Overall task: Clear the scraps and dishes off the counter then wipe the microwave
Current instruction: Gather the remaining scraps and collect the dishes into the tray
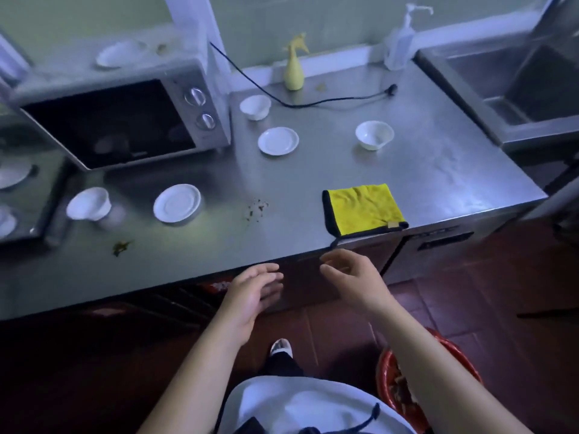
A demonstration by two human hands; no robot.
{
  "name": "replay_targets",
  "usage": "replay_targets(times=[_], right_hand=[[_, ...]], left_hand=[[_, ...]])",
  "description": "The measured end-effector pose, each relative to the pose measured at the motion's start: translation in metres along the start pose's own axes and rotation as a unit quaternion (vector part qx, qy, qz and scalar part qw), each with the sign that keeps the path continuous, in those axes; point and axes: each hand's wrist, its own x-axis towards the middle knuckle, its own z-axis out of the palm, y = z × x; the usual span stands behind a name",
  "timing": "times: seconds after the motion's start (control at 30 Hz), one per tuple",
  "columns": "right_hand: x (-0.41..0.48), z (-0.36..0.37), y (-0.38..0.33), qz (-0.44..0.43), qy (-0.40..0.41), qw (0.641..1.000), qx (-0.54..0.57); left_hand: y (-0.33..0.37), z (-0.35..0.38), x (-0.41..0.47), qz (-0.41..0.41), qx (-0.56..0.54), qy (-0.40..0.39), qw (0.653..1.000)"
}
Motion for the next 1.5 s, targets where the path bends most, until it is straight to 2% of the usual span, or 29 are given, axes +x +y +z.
replay_targets(times=[0.37,0.57,0.8,0.87,1.03,1.2,1.37,1.5], right_hand=[[0.049,0.042,-0.056,0.004,-0.007,0.999,-0.031],[0.074,0.038,-0.050,0.056,0.126,0.990,-0.026],[0.133,-0.028,-0.050,0.087,0.192,0.977,-0.025],[0.164,-0.052,-0.044,0.106,0.194,0.973,-0.061],[0.251,-0.110,-0.038,0.123,0.140,0.969,-0.163],[0.364,-0.162,-0.038,0.102,0.074,0.939,-0.319],[0.455,-0.181,-0.034,0.107,-0.027,0.907,-0.406],[0.494,-0.176,-0.029,0.095,-0.128,0.881,-0.445]], left_hand=[[0.058,-0.045,0.050,0.015,-0.036,-0.006,0.999],[0.072,-0.046,0.094,0.004,-0.037,-0.060,0.997],[0.099,-0.015,0.134,-0.006,-0.032,-0.084,0.996],[0.111,0.000,0.152,0.001,-0.023,-0.083,0.996],[0.143,0.045,0.187,0.006,-0.006,-0.064,0.998],[0.172,0.093,0.219,0.002,0.020,-0.039,0.999],[0.173,0.116,0.237,-0.021,0.036,0.021,0.999],[0.163,0.116,0.236,-0.059,0.019,0.065,0.996]])
